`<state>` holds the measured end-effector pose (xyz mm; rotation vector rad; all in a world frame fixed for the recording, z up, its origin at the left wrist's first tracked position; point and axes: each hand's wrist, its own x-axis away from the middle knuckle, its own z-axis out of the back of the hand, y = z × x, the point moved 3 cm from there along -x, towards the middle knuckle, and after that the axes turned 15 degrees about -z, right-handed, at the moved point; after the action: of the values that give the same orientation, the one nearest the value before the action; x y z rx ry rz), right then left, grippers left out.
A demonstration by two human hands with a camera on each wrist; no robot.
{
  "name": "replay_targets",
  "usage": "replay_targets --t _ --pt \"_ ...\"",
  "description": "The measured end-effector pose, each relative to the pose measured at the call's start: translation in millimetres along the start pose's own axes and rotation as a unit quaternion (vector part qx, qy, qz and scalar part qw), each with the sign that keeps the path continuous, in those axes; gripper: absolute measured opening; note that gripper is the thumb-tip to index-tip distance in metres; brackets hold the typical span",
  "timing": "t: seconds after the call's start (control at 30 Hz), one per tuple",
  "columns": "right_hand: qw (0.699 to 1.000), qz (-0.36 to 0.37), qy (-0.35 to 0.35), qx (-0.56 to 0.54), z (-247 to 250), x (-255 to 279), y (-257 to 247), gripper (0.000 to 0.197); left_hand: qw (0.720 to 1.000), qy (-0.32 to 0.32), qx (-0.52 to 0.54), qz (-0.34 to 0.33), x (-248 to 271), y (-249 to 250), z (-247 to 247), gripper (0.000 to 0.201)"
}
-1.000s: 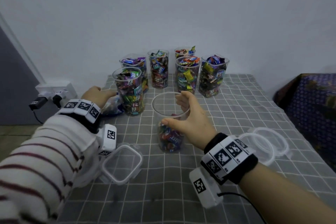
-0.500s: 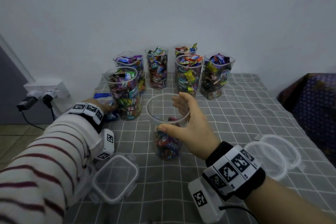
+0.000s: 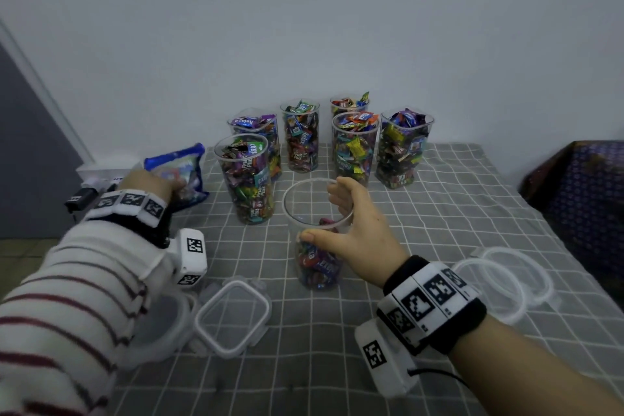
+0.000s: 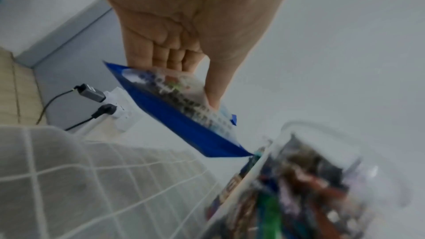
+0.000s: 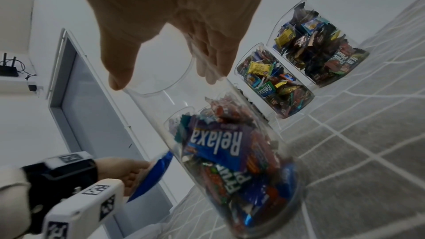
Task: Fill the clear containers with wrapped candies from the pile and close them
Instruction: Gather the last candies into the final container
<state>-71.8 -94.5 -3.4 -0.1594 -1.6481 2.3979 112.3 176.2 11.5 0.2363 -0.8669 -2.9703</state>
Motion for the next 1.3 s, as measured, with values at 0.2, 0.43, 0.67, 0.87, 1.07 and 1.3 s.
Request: replay_targets --t 0.2,0.43,0.67,0.87,1.07,1.3 --pt "0.999 -0.011 0.015 0.031 2 6 -6 0.097 0.984 0.109 0.116 -0.077 32 7 39 0.046" --pt "0.998 -0.012 0.01 0.06 8 26 -9 0.094 0.904 0.069 0.385 -0.173 94 57 39 0.036" --pt "0.998 -0.021 -0.002 0.053 31 58 0 0.094 0.848 -0.039 0.449 -0.278 183 98 28 0.028" --pt "0.996 -0.025 0.017 0.08 54 82 10 0.106 0.823 -0.12 0.469 -0.296 231 92 11 0.035" --pt "0.984 -0.009 -0.027 0.178 65 90 9 0.108 0.819 -0.162 0.465 -0.296 247 82 -3 0.038" --pt "0.991 0.081 0.103 -0.009 64 108 -33 0.022 0.811 -0.178 0.474 -0.292 238 74 -13 0.042"
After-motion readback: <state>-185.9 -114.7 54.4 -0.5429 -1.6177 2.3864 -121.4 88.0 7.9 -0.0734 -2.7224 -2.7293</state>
